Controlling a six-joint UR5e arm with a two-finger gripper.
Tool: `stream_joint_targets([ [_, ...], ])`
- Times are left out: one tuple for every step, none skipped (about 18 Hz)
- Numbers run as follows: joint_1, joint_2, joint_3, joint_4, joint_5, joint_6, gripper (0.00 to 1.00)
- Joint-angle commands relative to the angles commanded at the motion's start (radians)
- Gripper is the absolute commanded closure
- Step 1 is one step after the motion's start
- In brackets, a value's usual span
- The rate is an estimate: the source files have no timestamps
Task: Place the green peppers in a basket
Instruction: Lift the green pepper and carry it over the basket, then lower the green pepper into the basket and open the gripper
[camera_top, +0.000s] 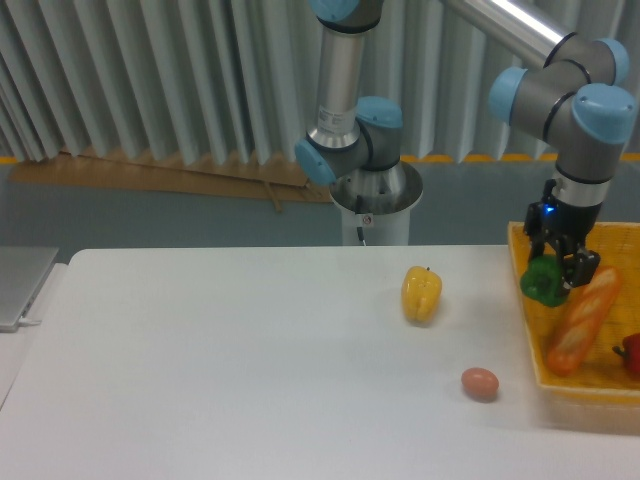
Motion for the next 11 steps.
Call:
stream_joint_targets([
  [0.002, -0.003, -0.002, 0.002, 0.003, 0.012, 0.57],
  [0.002, -0.008, -0.003, 0.002, 0.008, 0.016, 0.57],
  [0.0, -0.009, -0.006, -0.003, 0.011, 0.02, 0.57],
  [0.002, -0.009, -0.018, -0.008, 0.02, 0.038, 0.57],
  [0.003, -0.009, -0.032, -0.008, 0.04, 0.08, 0.57],
  [0.003, -0.009, -0.037, -0.009, 0.066, 0.113, 0.57],
  [0.003, -0.008, -0.038, -0.011, 0.093, 0.132, 0.57],
  [0.005, -0.006, -0.047, -0.012, 0.119, 0.137, 0.57],
  [0.008, -0.005, -0.061, -0.012, 0.136, 0.14, 0.57],
  [0.015, -0.005, -0.066, -0.012, 0.144, 0.15, 0.57],
  [0.023, -0.005, -0.067, -0.012, 0.146, 0.172, 0.57],
])
